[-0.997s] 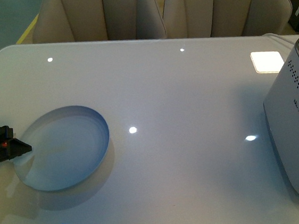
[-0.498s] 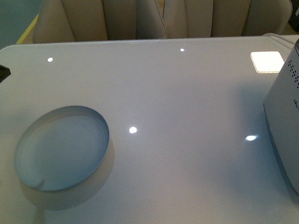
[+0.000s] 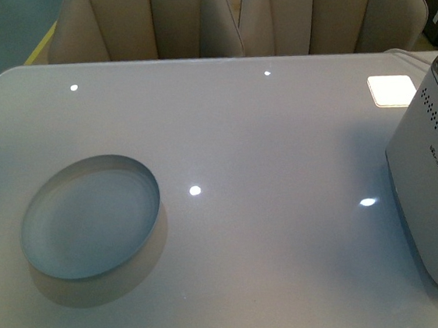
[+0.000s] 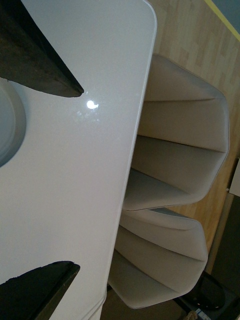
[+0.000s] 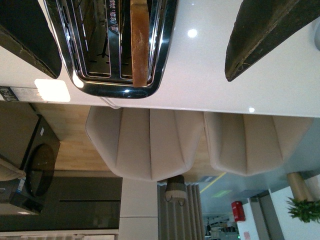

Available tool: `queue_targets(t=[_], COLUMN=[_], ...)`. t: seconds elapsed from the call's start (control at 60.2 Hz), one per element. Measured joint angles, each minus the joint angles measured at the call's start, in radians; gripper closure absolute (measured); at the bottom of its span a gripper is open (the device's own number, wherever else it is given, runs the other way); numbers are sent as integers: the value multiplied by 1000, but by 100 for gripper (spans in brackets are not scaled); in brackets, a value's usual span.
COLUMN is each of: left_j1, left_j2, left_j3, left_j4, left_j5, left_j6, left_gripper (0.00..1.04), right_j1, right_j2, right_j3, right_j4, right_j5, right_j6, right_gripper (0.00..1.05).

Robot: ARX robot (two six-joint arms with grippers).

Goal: Left arm holds plate, right arm toasts bread

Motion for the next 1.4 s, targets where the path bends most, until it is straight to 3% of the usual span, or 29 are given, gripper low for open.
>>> queue_targets(t=[0.066, 0.149, 0.316, 0.448, 0.681, 0.797, 1.395], left_j1=[-4, 8, 27, 71, 100, 100, 100], left_j2=[6, -32, -156, -281, -463, -488, -959], left_j3=[-110, -223, -364, -483, -598, -655, -717], left_j4=[279, 454, 494, 486, 412, 448, 51], left_j5=[-161, -183, -171, -103, -97, -97, -97], left_j6=[85, 143, 178, 183, 188, 188, 188], left_gripper=[23, 39, 70, 102, 101, 101, 101], right_j1=[0, 0, 0, 0, 0, 0, 0], right_j2=[0, 0, 0, 0, 0, 0, 0], right_j3=[0, 0, 0, 0, 0, 0, 0], right_j4=[0, 0, 0, 0, 0, 0, 0], right_j5=[0, 0, 0, 0, 0, 0, 0], right_j6=[0, 0, 0, 0, 0, 0, 0], right_gripper=[9, 9, 9, 9, 9, 9, 9])
